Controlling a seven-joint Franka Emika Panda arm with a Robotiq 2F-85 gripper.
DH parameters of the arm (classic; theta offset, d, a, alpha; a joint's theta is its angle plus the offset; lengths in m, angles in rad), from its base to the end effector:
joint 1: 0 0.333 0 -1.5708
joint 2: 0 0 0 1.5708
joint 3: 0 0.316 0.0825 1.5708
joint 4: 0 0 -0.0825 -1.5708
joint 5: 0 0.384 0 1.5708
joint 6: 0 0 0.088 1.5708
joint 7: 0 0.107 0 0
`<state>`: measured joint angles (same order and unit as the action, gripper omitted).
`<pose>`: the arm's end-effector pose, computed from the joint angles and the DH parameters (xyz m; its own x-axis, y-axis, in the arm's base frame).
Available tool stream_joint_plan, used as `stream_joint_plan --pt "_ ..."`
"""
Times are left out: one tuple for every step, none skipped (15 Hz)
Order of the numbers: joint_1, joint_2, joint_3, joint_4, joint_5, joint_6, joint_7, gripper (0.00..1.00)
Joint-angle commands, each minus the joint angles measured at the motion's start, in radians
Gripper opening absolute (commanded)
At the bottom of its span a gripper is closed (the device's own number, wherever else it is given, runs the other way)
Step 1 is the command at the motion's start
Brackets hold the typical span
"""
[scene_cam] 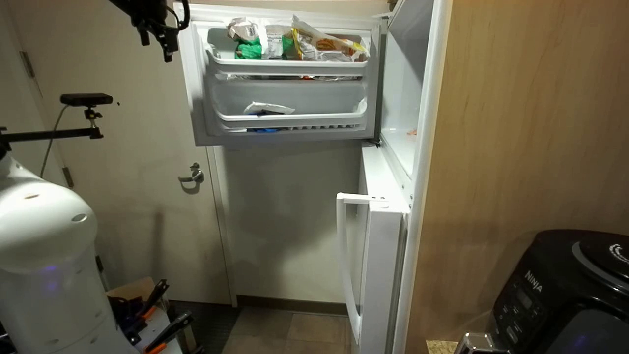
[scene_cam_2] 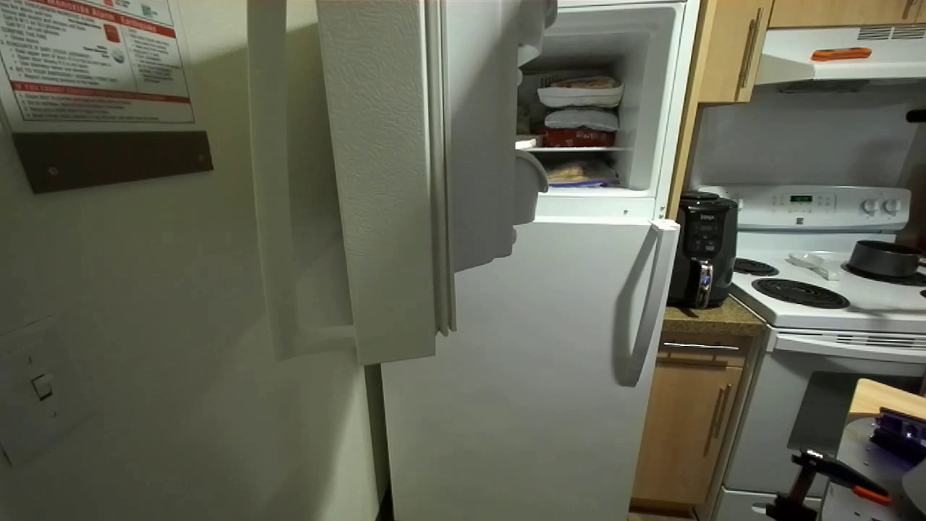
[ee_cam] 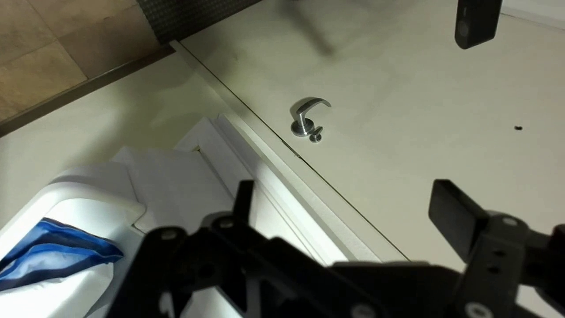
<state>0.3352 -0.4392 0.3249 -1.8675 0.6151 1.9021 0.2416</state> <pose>0.3001 0.3390 0.7300 0.9262 0.2523 0.2800 0.3692 -0.7569 -0.5392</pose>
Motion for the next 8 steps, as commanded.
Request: stream_joint_plan --pt "0.023 0.018 -0.012 0.045 0.027 -0.043 -0.079 1.00" --pt "0.031 0.019 -0.017 0.058 0.035 -0.058 -0.096 1.00" --pt "0.035 0.018 -0.020 0.070 0.042 -0.070 -0.110 1.00" --pt "0.041 0.016 -0.024 0.081 0.056 -0.080 -0.122 1.00" --pt "0.043 0.017 -0.024 0.092 0.065 -0.088 -0.131 1.00" --pt "0.045 0.018 -0.024 0.104 0.074 -0.095 -0.141 1.00" --pt "0.047 0.020 -0.026 0.113 0.085 -0.100 -0.151 1.00" --pt "0.048 0.023 -0.028 0.124 0.100 -0.105 -0.163 1.00"
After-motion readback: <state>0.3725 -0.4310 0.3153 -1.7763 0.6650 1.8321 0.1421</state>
